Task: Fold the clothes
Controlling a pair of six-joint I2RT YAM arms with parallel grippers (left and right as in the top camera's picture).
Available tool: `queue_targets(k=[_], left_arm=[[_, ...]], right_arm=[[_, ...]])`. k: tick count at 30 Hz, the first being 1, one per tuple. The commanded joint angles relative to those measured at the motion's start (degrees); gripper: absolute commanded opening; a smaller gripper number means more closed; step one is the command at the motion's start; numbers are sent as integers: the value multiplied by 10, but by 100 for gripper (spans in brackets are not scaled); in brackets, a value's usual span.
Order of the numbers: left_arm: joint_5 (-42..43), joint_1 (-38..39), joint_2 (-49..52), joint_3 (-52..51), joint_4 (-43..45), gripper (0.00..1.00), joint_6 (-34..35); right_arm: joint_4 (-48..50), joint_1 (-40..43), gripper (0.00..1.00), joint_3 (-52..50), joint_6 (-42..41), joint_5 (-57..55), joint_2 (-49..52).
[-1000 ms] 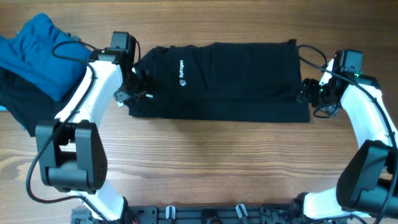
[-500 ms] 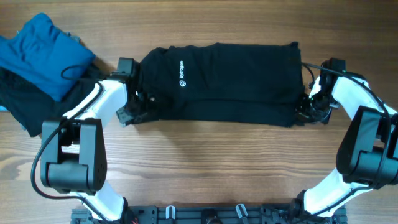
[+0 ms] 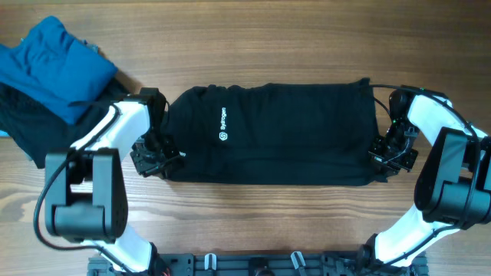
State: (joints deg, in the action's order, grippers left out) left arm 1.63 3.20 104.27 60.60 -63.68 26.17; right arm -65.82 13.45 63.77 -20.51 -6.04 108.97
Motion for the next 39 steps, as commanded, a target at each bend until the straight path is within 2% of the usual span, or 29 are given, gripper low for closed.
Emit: queue_targets(k=[1, 2, 3, 5, 6, 8, 10, 12, 13, 16, 19, 24, 28, 30, 34, 36, 39], left_arm=[[-11, -8, -83, 38, -4, 34, -5], [-10, -8, -97, 48, -5, 42, -4], [-7, -8, -112, 61, -5, 53, -5], [51, -7, -141, 99, 19, 63, -49], [73, -7, -148, 113, 62, 69, -52], [104, -7, -148, 115, 179, 76, -52], [132, 8, -113, 115, 330, 78, -52], [132, 28, -70, 115, 424, 78, -51], [132, 43, -36, 115, 479, 77, -51], [132, 73, 46, 115, 540, 73, -51], [132, 91, 122, 115, 534, 71, -49], [131, 91, 144, 115, 527, 66, -47], [131, 91, 144, 115, 512, 17, -47], [131, 91, 144, 115, 515, 4, -47], [131, 90, 132, 115, 562, 4, -45], [131, 91, 114, 115, 577, 9, -45], [132, 92, 108, 115, 556, 13, -25]], right_arm=[[8, 3, 49, 26, 27, 31, -71], [8, 3, 55, 33, 28, 31, -86], [9, 3, 57, 42, 30, 31, -109], [19, 3, 59, 47, 40, 31, -151], [24, 3, 61, 47, 40, 31, -171], [30, 3, 66, 47, 40, 32, -189], [31, 3, 67, 45, 40, 52, -190], [33, 3, 67, 45, 40, 58, -190], [34, 3, 67, 45, 40, 61, -190], [33, 3, 67, 45, 41, 61, -190], [34, 3, 68, 44, 40, 61, -190], [37, 3, 68, 44, 40, 61, -190], [37, 3, 68, 44, 40, 61, -190], [37, 3, 68, 44, 41, 61, -190], [69, 3, 70, 44, 40, 61, -189], [124, 3, 72, 43, 40, 62, -187], [263, 2, 71, 33, 41, 82, -174]])
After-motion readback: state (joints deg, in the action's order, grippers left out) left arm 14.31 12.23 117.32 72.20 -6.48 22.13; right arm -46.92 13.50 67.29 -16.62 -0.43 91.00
